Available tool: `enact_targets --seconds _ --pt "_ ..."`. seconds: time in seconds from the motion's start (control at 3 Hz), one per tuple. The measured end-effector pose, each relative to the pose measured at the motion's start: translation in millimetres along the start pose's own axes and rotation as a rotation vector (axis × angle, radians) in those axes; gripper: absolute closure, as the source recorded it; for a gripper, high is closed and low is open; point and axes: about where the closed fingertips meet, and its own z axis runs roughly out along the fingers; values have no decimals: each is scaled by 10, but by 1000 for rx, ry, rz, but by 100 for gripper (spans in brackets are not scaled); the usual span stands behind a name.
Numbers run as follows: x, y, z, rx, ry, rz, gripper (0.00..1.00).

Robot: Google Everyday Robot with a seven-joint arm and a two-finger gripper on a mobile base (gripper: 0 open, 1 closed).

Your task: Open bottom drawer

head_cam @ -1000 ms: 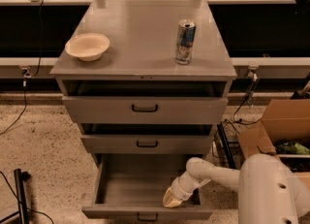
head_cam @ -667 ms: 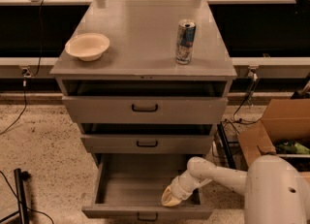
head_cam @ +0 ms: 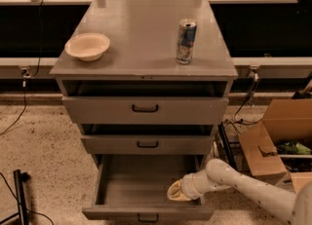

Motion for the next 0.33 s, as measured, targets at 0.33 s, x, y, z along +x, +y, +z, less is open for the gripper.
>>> enact_targets --seconds 0.33 --pt "44 66 -121 25 -8 12 84"
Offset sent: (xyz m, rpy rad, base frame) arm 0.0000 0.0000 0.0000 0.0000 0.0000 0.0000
